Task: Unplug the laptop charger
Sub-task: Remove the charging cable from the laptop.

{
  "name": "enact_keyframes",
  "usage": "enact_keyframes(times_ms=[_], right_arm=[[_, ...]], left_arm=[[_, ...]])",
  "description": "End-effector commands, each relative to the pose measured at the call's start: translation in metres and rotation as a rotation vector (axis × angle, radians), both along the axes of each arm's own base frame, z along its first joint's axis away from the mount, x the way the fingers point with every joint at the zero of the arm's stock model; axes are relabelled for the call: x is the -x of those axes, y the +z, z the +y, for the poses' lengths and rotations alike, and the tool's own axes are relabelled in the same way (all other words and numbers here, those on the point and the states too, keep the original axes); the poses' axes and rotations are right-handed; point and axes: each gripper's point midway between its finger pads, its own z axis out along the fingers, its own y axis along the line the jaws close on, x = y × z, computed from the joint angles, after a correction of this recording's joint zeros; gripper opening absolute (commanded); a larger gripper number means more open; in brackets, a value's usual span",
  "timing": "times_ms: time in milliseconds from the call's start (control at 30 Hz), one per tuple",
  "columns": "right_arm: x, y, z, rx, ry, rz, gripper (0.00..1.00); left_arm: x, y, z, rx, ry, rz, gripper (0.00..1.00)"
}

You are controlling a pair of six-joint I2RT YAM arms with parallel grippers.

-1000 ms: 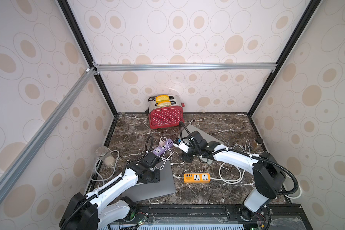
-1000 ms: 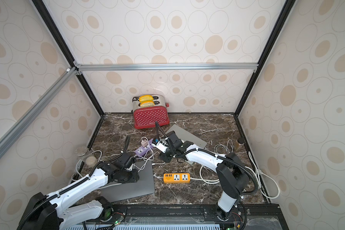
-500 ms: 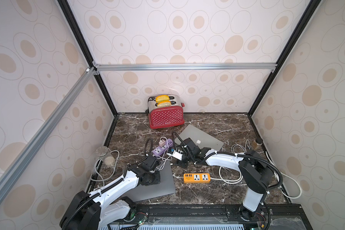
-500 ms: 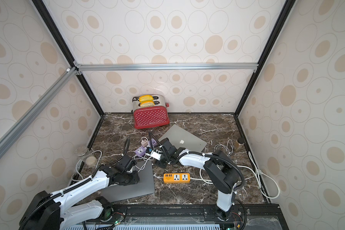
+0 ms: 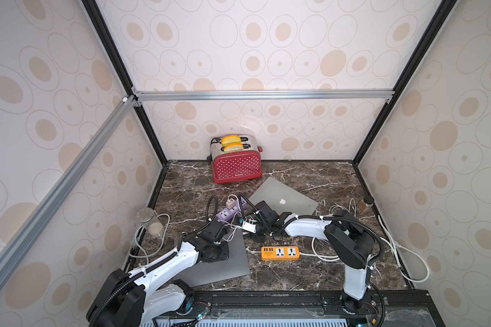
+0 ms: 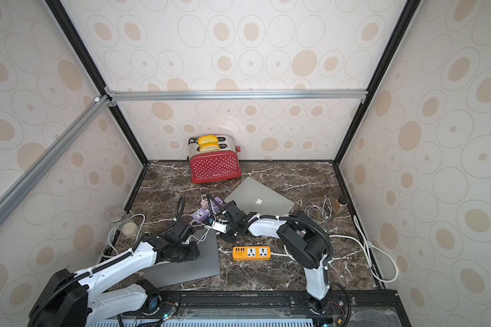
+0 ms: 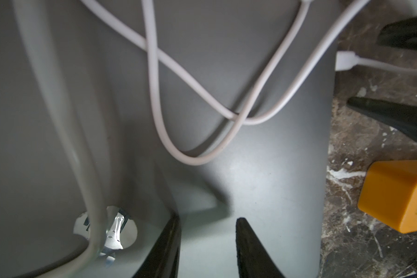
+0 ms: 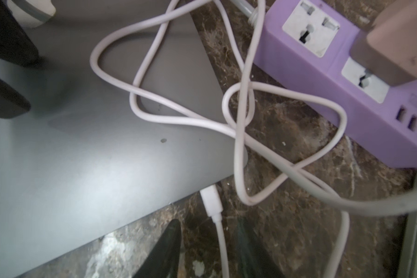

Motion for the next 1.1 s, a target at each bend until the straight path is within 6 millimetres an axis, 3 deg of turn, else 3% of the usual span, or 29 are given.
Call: enact_keyframes(times_ms=[0, 567, 1067], right_arm=[[0.0, -0.002, 0.007, 0.011, 0.052, -0.025, 0.4], [0.015, -0.013, 0.001, 0.068, 0.155, 0.009, 0.22], [0.006, -0.016, -0.002, 0.107, 0.167, -0.01, 0.16]], left_arm=[[0.015, -0.014, 0.016, -0.063, 0.029, 0.065, 0.41], [0.016, -0.013, 0.014, -0.05, 0.027, 0.059, 0.42], [0.021, -0.018, 0.017, -0.051, 0.034, 0.068, 0.43]])
